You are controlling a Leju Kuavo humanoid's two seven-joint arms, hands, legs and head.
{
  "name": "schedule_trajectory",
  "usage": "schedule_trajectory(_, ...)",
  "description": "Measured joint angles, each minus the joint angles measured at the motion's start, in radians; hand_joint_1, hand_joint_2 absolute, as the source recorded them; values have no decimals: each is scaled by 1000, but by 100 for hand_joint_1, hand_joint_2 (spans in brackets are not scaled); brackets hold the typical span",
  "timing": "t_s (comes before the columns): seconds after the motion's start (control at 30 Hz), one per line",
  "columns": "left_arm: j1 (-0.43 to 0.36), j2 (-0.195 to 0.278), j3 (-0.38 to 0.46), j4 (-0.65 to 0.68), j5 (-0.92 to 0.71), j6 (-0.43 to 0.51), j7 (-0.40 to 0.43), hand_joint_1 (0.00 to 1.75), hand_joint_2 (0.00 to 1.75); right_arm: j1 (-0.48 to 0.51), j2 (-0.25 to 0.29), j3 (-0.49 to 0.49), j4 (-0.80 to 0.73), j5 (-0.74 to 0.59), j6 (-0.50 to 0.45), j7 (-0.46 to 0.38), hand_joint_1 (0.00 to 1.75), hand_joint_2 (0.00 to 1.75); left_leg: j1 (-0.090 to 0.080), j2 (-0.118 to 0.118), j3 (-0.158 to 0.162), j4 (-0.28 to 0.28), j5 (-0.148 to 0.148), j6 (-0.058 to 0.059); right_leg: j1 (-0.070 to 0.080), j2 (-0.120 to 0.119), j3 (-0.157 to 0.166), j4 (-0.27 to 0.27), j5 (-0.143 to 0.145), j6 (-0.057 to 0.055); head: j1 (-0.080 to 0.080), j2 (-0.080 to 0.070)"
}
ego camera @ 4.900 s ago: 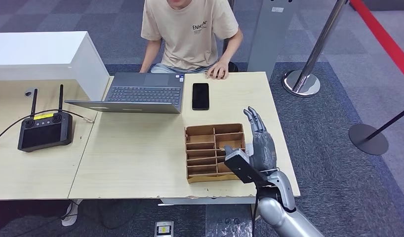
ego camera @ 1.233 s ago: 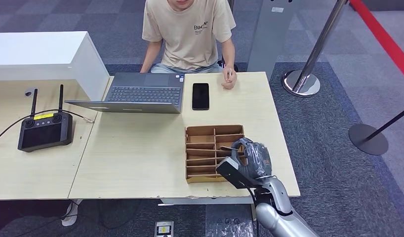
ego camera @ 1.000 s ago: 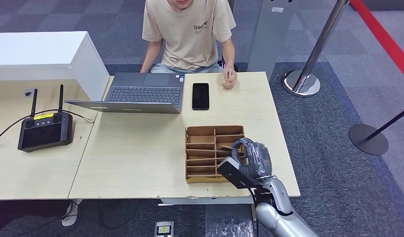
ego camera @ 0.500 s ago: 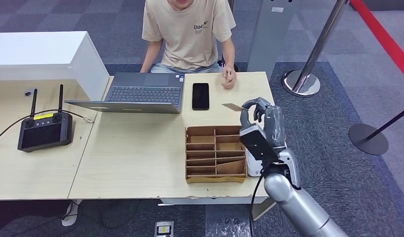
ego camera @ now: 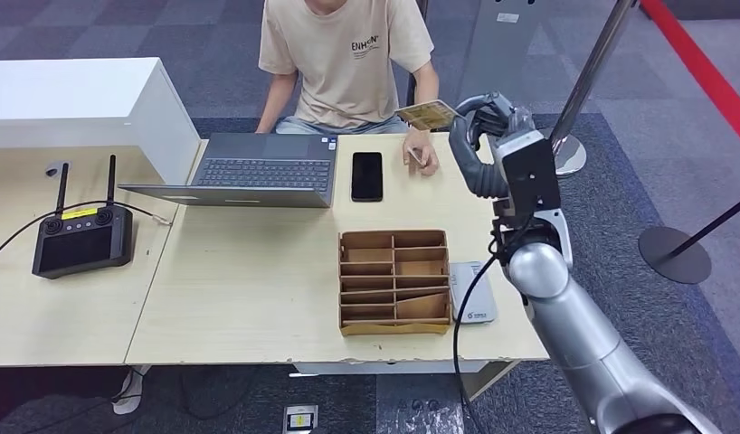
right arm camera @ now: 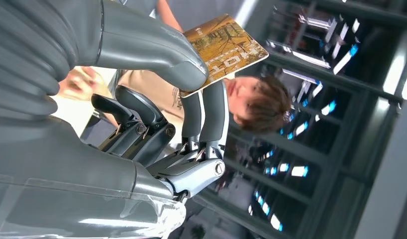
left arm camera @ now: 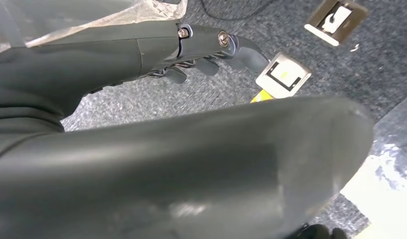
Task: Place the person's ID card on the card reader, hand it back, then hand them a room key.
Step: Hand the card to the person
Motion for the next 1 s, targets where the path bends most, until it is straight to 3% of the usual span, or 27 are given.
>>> schedule_trajectory(0.2,-16,-6,0,0,-19,-14,0,0,0,-149,2,55,242,150,34,71,175,175,0,-1,-1,0,0,0,0,-1,0,0,0,0,0,0)
schedule_trajectory(0.47,-22,-9,0,0,-36,-30,9,0,0,-226,14,174,470,474,28,161,175,175,0,-1,-2,0,-1,0,0,-1,-2,0,0,0,0,0)
schedule_trajectory(0.77,-23,-9,-2,0,-57,-36,14,0,0,-246,15,274,548,720,61,212,175,175,0,-1,-2,0,0,0,0,-1,-2,0,0,0,0,0)
schedule_trajectory(1.0,-23,-9,-2,0,-68,-36,18,0,0,-243,2,309,558,840,124,238,172,175,0,0,-2,0,0,0,0,0,-2,0,0,0,0,0)
